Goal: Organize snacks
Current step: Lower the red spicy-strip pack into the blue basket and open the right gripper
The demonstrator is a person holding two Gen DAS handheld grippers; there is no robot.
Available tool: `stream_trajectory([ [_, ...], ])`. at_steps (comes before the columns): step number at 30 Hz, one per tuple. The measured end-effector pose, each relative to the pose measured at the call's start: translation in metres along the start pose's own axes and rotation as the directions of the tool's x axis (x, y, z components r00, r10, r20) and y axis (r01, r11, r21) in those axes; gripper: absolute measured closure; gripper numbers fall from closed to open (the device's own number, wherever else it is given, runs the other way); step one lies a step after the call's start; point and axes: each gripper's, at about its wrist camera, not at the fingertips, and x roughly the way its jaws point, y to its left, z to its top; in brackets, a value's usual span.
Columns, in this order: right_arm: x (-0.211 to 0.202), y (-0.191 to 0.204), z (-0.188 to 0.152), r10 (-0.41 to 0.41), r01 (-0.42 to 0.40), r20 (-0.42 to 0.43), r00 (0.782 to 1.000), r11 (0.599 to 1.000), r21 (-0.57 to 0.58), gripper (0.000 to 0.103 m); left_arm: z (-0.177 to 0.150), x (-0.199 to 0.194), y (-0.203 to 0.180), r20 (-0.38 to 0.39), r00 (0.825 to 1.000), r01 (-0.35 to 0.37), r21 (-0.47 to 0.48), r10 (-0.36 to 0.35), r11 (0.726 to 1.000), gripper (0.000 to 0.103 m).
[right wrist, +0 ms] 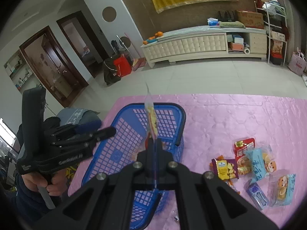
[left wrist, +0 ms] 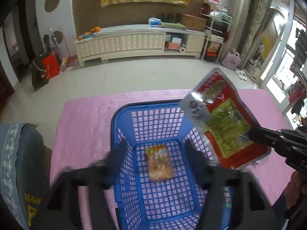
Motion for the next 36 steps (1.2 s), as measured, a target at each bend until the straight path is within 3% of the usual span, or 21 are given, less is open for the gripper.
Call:
stream_trajectory([
  [16, -0.014, 0.022, 0.005, 0.021, -0.022, -0.01, 1.0, 0.999, -0.036, 0.1, -0.012, -0.039, 0.011, 0.04, 0.999, -0.008, -0.014, 0.009, 1.0, 0.033],
  [24, 0.018, 0.041, 0.015, 0.05, -0.058, -0.092, 0.994, 0.995, -0.077, 0.1, -0.023, -0.042, 0.028, 0.032, 0.999, -0.039, -0.023, 0.039, 0.999, 0.032],
  [36, 0.081, 0.052, 0.017, 0.008, -0.05, -0.243, 0.97, 0.984, -0.169, 0.1, -0.025, -0.027, 0.033, 0.004, 1.0, -0.027, -0.016, 0.027, 1.0, 0.032],
])
